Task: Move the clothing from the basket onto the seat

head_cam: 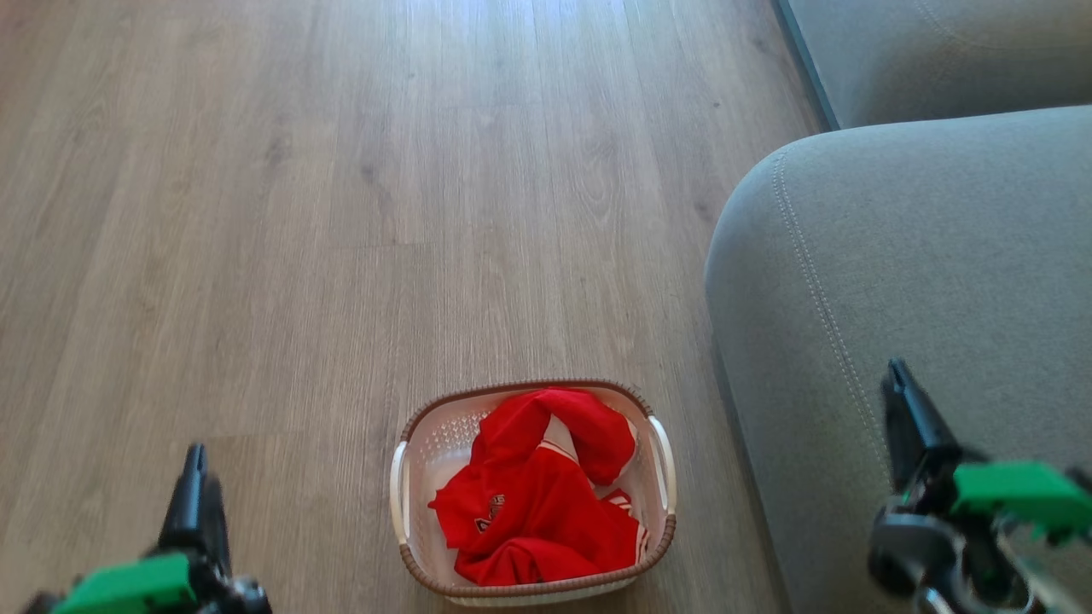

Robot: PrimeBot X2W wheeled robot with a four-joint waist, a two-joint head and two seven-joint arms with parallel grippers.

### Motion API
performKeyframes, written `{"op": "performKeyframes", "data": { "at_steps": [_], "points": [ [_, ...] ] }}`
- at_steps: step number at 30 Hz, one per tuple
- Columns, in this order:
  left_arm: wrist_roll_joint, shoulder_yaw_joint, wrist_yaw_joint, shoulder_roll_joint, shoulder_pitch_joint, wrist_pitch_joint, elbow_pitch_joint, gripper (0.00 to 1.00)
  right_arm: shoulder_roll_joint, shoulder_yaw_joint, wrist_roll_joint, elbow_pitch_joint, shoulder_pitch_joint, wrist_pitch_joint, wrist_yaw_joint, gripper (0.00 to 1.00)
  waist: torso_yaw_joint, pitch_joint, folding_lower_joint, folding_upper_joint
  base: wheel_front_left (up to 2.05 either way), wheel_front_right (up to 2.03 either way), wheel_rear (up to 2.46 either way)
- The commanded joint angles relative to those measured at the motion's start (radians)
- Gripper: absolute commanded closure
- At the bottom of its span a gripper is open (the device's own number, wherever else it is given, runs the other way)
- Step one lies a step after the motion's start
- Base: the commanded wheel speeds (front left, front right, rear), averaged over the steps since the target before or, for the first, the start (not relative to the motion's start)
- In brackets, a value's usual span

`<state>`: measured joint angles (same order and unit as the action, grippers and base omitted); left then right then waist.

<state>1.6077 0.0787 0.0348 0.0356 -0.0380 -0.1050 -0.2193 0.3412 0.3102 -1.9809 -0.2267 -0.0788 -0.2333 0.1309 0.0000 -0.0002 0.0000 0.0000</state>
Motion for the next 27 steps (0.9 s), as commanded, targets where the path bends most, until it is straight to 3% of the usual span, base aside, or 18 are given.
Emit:
{"op": "performKeyframes", "data": {
  "at_steps": [1, 18, 27],
  "points": [
    [0.000, -0.001, 0.000, -0.001, 0.004, 0.001, -0.006, 0.00, -0.003, 0.002, 0.001, -0.006, 0.005, 0.000, 0.000, 0.00, 0.000, 0.000, 0.0000, 0.0000, 0.00, 0.00, 0.00],
    [-0.047, -0.022, 0.000, 0.000, 0.025, 0.046, 0.020, 0.00, -0.041, -0.010, 0.096, -0.013, 0.011, -0.004, 0.000, 0.00, 0.000, -0.005, 0.0000, 0.0000, 0.00, 0.00, 0.00],
    [-0.147, -0.045, -0.018, 0.002, 0.033, 0.076, 0.055, 0.00, -0.064, -0.033, 0.252, 0.004, 0.012, -0.006, 0.000, 0.00, 0.000, -0.009, 0.0000, 0.0000, 0.00, 0.00, 0.00]
  ]
}}
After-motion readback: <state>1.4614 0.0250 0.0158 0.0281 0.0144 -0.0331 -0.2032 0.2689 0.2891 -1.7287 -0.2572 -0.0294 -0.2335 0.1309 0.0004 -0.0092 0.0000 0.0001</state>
